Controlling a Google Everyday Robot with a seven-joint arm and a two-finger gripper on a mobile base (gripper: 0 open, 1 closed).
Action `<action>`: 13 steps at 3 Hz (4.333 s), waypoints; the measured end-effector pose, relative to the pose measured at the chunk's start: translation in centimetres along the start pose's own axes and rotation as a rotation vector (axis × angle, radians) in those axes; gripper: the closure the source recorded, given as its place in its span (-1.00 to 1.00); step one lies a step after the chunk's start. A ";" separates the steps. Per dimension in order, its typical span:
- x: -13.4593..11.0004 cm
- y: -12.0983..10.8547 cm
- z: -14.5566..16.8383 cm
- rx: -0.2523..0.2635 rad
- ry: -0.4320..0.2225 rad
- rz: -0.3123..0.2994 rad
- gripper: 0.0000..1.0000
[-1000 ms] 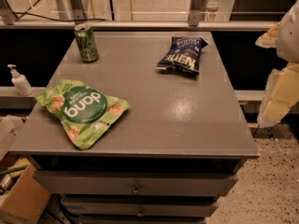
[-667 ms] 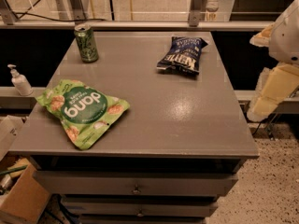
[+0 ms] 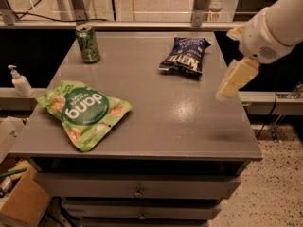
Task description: Move blue chip bag near green rice chip bag
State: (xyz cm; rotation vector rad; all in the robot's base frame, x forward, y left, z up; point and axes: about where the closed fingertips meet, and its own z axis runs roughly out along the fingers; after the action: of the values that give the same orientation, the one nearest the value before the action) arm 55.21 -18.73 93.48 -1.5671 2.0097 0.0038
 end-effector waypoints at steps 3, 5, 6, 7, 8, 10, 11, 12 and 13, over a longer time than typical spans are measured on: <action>-0.9 -9.4 10.7 0.032 -0.137 0.041 -1.00; -0.8 -12.9 14.8 0.053 -0.203 0.104 -1.00; -0.7 -13.7 16.3 0.056 -0.212 0.131 -1.00; -0.7 -13.8 17.1 0.055 -0.219 0.155 -0.67; -0.7 -14.0 17.0 0.062 -0.222 0.167 -0.20; -0.5 -13.9 14.4 0.080 -0.222 0.172 0.71; -0.4 -13.7 12.5 0.090 -0.220 0.173 1.00; -0.8 -13.3 11.7 0.078 -0.225 0.170 0.68; -1.3 -13.3 11.6 0.066 -0.229 0.165 0.22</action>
Offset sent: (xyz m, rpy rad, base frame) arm 0.1504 0.0160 -0.0596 0.1405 -0.0612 0.0037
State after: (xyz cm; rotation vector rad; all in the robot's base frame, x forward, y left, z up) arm 72.31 -17.65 88.99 -1.2940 1.9310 0.1712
